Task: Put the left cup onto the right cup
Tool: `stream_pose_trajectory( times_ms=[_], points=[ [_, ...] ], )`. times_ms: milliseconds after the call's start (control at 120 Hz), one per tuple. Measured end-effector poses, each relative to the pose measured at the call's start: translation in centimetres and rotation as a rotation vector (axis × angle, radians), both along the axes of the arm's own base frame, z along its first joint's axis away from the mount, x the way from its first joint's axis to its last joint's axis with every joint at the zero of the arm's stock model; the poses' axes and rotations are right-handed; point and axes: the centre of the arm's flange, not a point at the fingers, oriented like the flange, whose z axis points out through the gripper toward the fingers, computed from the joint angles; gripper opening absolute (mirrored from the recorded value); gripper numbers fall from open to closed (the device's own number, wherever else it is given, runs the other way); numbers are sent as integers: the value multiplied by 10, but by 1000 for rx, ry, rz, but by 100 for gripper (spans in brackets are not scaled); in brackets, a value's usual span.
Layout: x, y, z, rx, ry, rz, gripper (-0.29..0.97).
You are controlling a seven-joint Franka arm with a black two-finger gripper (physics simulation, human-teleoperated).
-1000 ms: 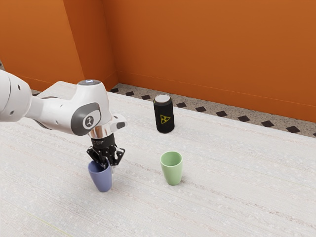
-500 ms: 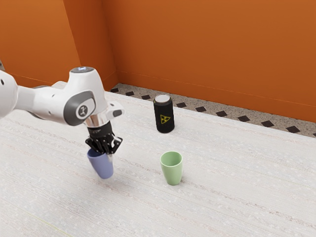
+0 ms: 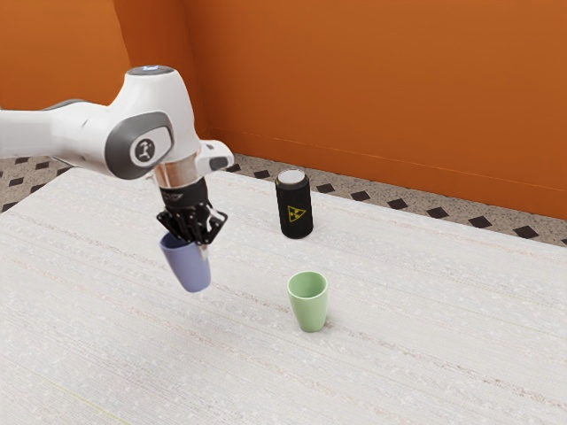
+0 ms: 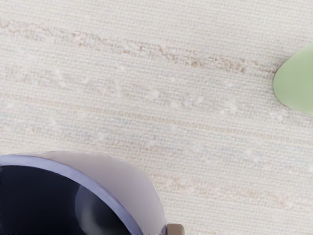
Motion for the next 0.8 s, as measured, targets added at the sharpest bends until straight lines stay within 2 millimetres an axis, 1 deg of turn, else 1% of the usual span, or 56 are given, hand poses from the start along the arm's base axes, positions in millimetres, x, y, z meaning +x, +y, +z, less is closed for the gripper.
stream_pose_trajectory(
  times_ms=[117,258,342,458,608,800],
  points=[
    [-6,-22,4,3,8,-47,-10],
    [-5,-44,20,1,-9,-90,-10],
    [3,-58,31,1,-20,-115,-10],
    [15,-75,36,4,-21,-142,-10],
    [36,-95,34,16,-10,-174,-10],
    [56,-107,27,19,0,-190,-10]
  ],
)
